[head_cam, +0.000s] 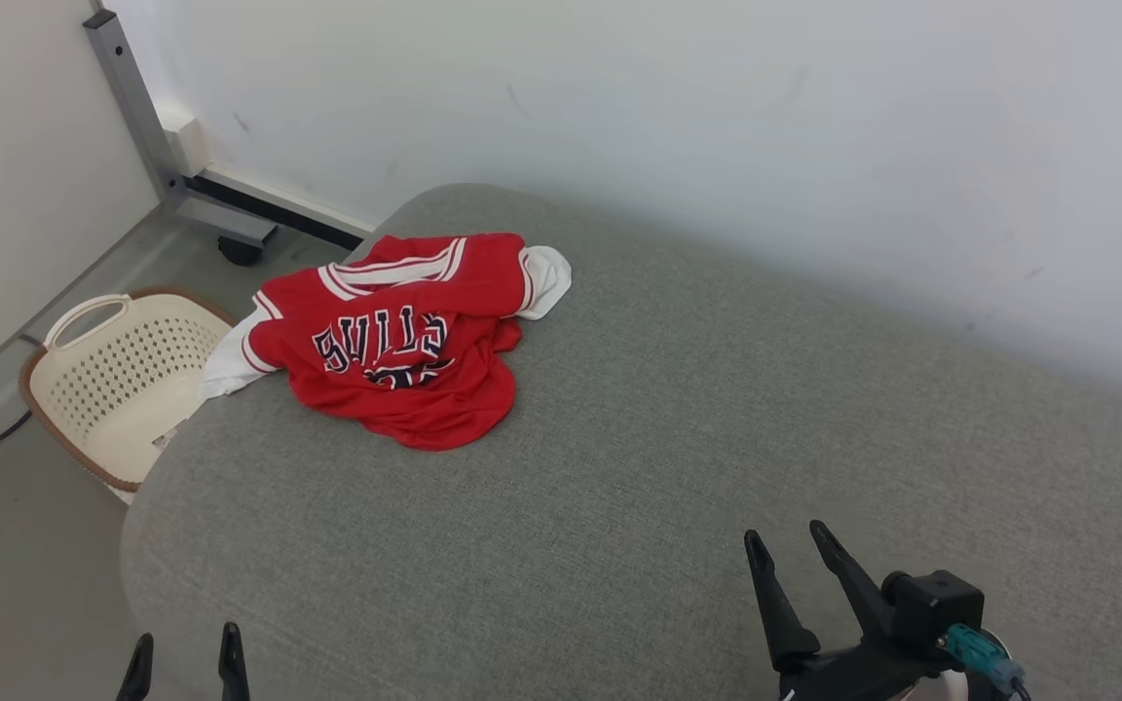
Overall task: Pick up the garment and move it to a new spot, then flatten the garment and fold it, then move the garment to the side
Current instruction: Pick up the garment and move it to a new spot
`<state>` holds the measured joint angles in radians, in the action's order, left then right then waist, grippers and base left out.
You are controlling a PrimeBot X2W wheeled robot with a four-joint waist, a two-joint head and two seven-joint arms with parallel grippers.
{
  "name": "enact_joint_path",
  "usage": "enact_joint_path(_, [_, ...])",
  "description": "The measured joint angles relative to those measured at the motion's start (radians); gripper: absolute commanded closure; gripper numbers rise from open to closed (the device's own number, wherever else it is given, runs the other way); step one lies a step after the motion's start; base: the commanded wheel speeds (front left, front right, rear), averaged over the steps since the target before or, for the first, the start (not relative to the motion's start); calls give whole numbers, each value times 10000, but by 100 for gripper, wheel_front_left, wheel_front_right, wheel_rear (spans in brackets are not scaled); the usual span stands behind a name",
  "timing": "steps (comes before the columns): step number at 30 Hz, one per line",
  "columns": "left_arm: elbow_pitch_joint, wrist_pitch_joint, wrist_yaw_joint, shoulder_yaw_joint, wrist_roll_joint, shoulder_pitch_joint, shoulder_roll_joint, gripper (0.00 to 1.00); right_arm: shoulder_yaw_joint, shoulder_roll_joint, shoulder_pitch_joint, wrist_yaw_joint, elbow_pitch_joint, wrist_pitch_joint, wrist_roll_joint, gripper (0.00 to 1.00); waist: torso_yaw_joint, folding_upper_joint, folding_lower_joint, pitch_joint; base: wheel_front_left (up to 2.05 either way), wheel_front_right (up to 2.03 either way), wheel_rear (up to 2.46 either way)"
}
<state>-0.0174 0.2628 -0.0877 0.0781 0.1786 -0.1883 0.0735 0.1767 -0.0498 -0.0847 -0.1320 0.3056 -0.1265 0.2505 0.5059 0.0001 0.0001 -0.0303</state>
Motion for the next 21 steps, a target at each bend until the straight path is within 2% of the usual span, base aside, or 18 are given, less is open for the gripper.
enact_joint_path(9, [163,0,33,56,0,-166,-104,0,198,-2,-210,0,268,-56,-44,0,179,1,0,222,0,0,0])
enact_joint_path(14, [-259,0,15,-81,2,-9,-127,0,226,0,-222,0,307,-38,-82,0,167,1,0,261,0,0,0])
enact_joint_path(18, [-1049,-167,-98,-403,12,1267,-27,0,209,-2,-229,0,217,161,-263,0,145,1,0,396,0,0,0])
enact_joint_path(21, [-2082,-853,-182,-479,690,2515,-52,0,163,0,-224,0,-63,384,-508,0,127,1,0,561,0,0,0])
